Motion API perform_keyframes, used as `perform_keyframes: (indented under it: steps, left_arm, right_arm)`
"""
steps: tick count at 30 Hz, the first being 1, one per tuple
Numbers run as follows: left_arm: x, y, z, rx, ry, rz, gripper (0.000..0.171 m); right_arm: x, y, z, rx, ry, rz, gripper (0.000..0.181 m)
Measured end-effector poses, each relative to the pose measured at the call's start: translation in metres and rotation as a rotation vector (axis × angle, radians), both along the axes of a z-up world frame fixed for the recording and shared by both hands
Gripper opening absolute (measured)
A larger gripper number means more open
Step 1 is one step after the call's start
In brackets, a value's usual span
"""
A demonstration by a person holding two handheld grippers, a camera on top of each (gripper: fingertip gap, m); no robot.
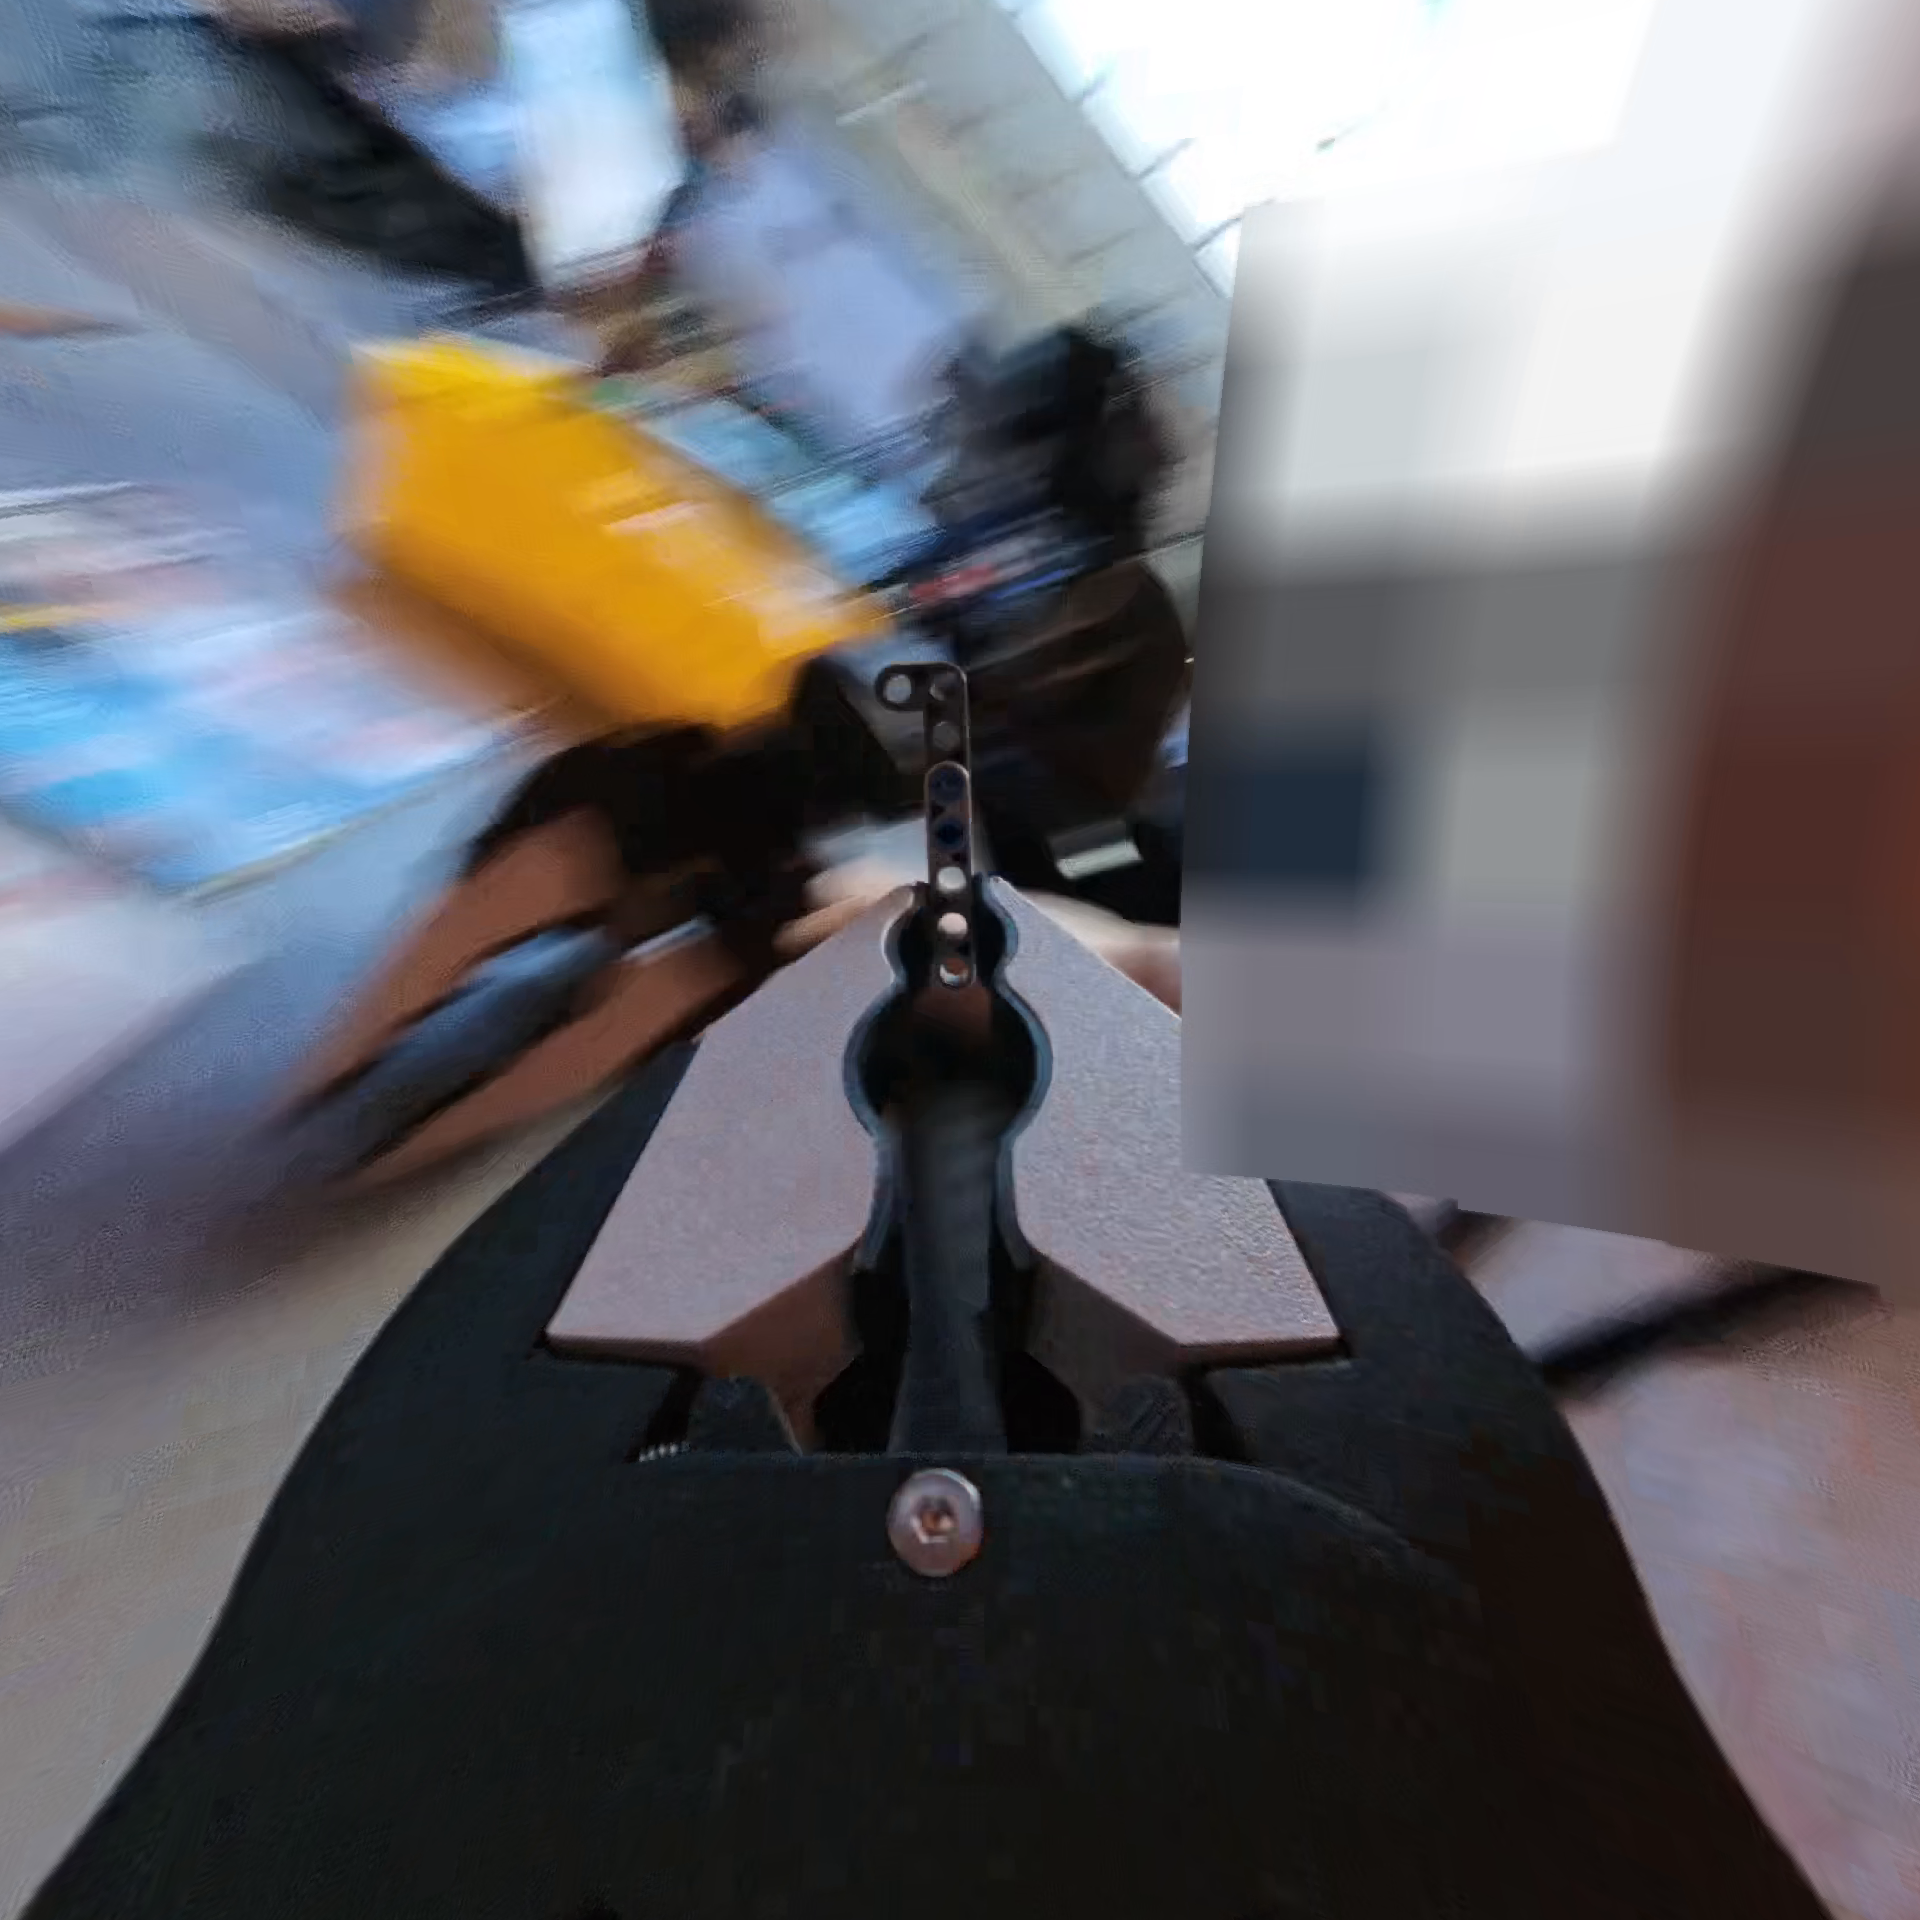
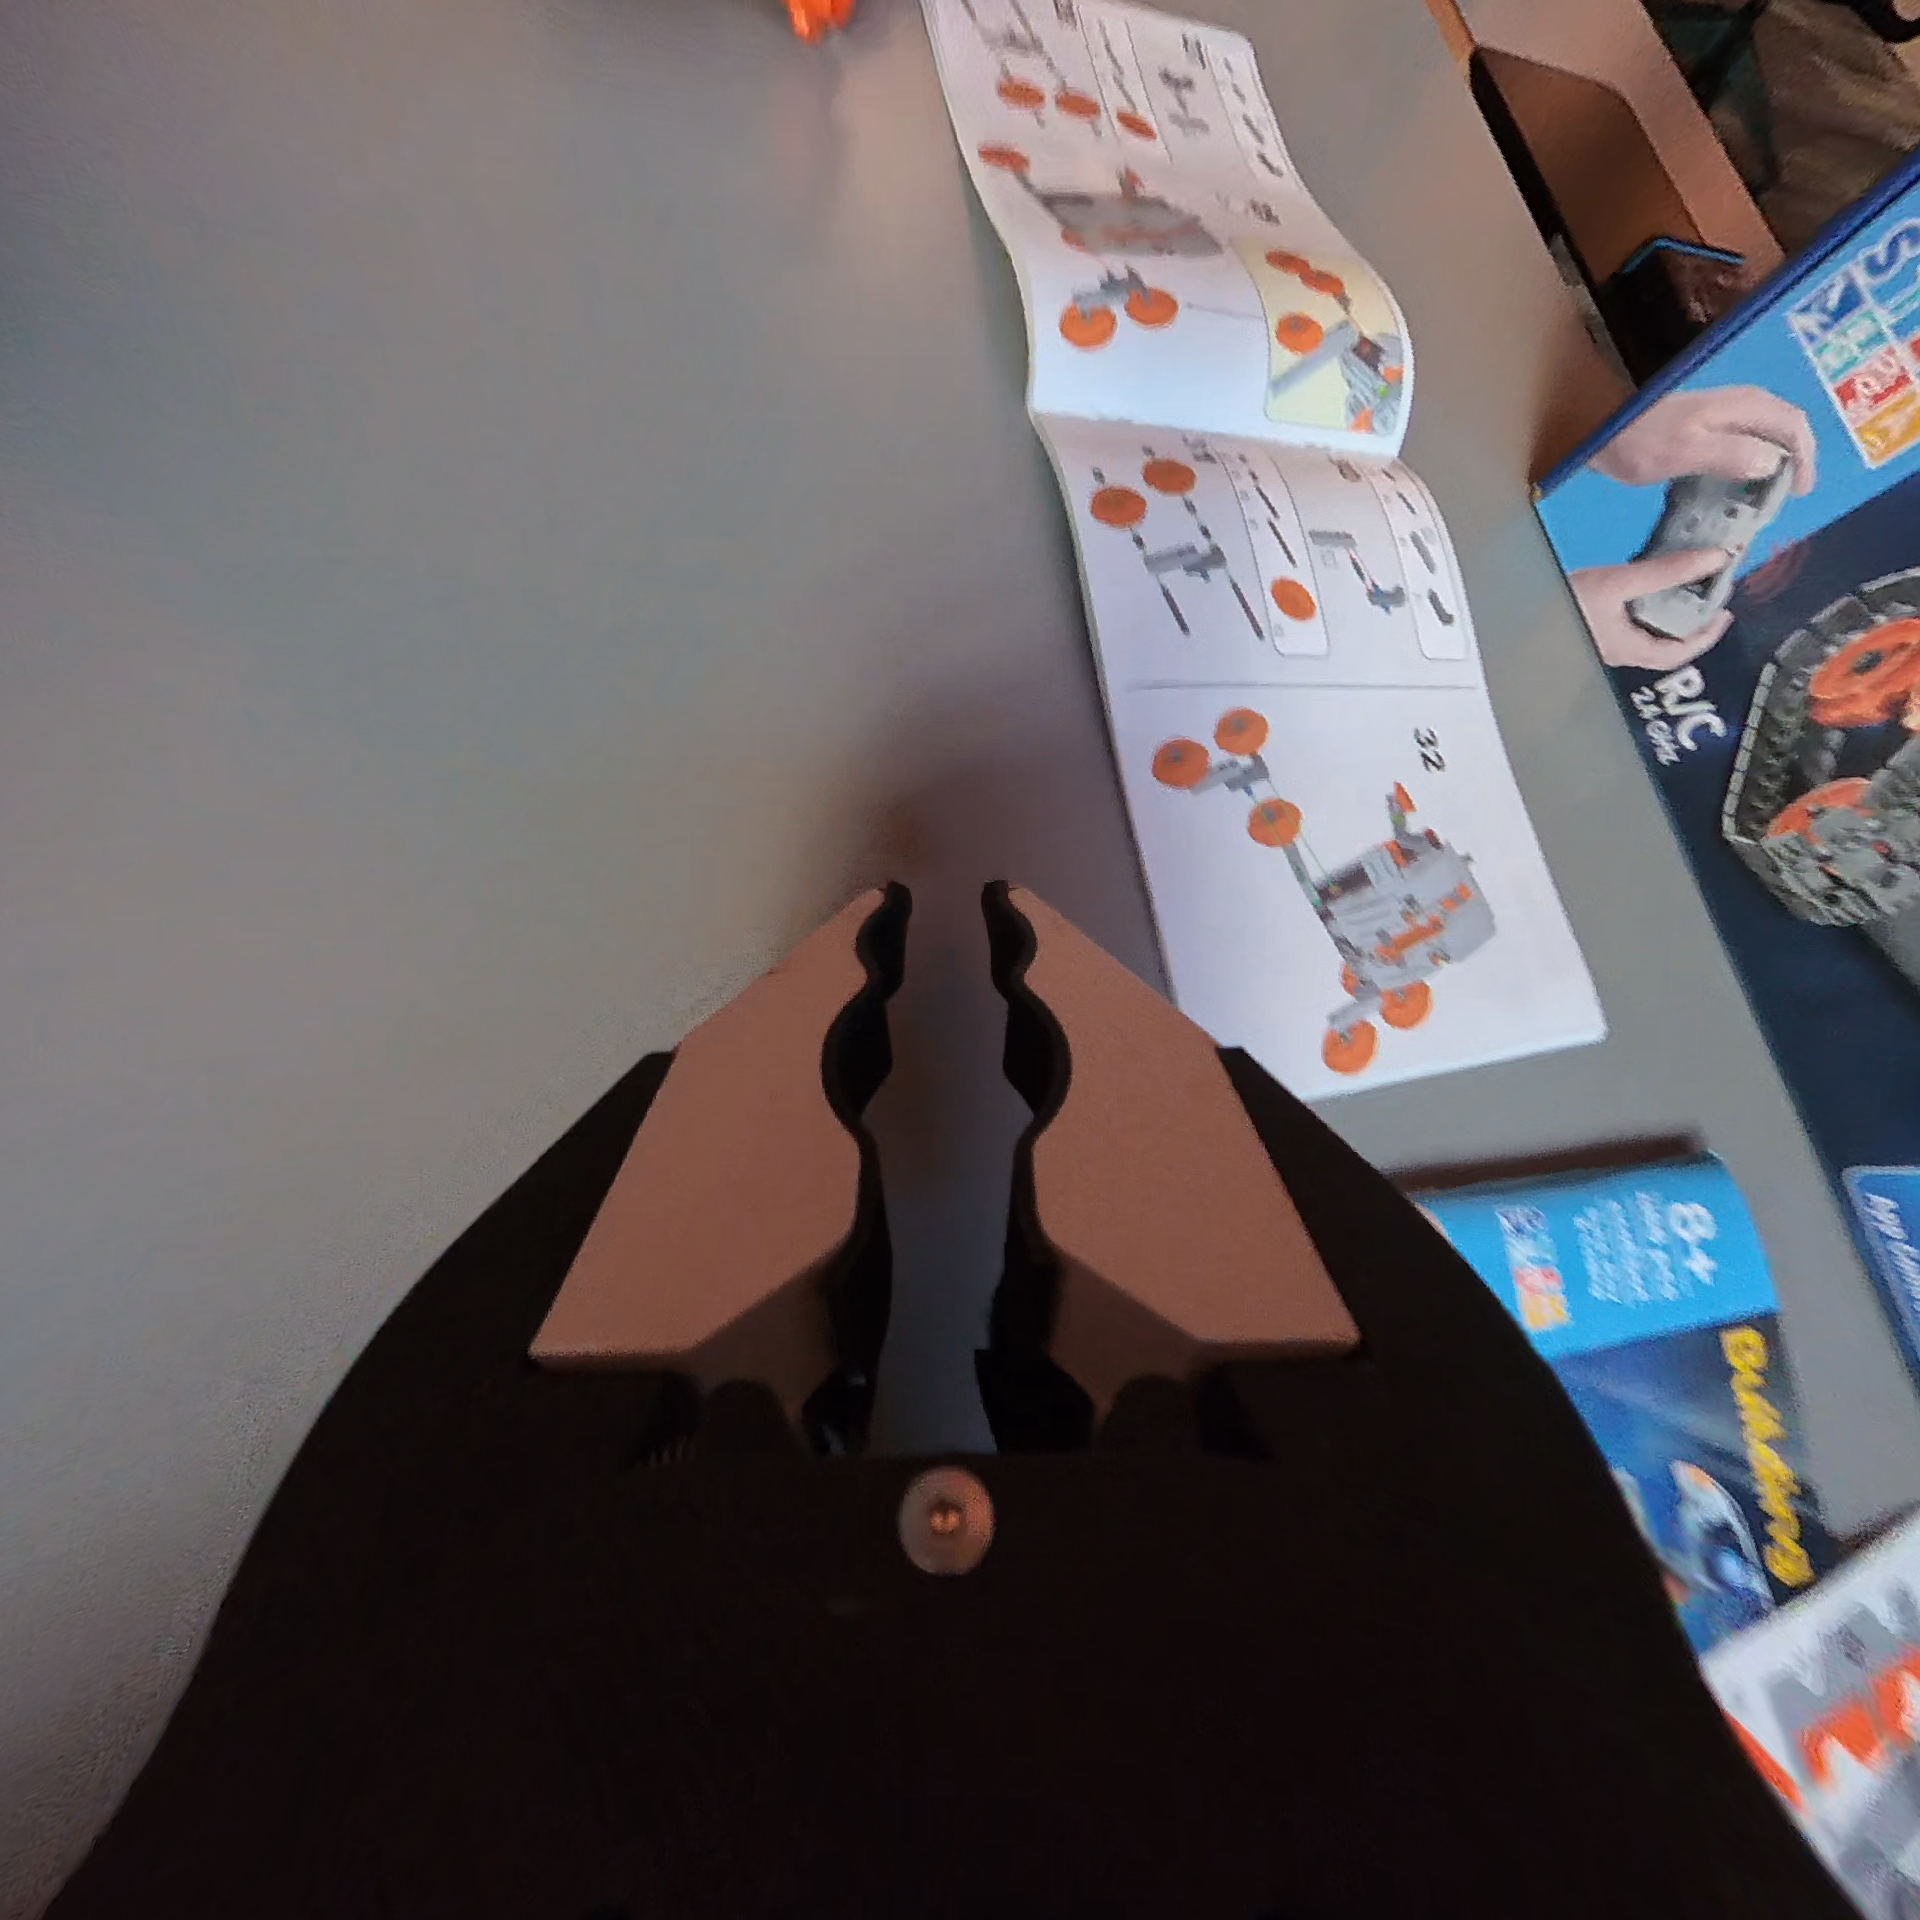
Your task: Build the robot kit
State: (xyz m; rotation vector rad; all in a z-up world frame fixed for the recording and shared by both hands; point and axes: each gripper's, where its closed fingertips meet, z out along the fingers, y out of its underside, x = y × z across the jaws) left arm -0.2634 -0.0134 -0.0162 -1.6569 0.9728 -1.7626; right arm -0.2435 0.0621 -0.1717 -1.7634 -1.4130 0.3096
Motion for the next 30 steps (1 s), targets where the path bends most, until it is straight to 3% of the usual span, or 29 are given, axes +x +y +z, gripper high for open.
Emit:
perform_keyframes:
  steps: [1,3,5,9,20,24,30]
  left_arm:
    - [-0.013,0.024,-0.03,0.079,0.209,0.157,0.005]
    - [-0.051,0.054,-0.067,0.091,0.468,0.375,0.005]
    - [-0.085,0.072,-0.085,0.071,0.577,0.532,0.005]
    - [-0.123,0.08,-0.116,0.01,0.715,0.642,0.005]
    - [-0.122,0.078,-0.16,0.099,0.951,0.556,0.005]
    - [-0.109,0.069,-0.159,0.062,0.875,0.489,0.005]
    - [-0.089,0.05,-0.159,-0.125,0.74,0.361,0.005]
  right_arm:
    - [0.007,0.003,-0.002,0.016,-0.03,-0.012,0.014]
    - [0.017,0.008,-0.003,0.015,-0.044,-0.036,0.014]
    - [0.025,0.012,-0.001,0.013,-0.04,-0.058,0.014]
    - [0.034,0.017,0.004,0.021,-0.036,-0.081,0.015]
    - [0.037,0.015,-0.005,0.008,-0.078,-0.066,0.015]
    - [0.038,0.017,-0.006,-0.004,-0.064,-0.076,0.015]
    - [0.041,0.018,-0.006,0.012,-0.084,-0.077,0.015]
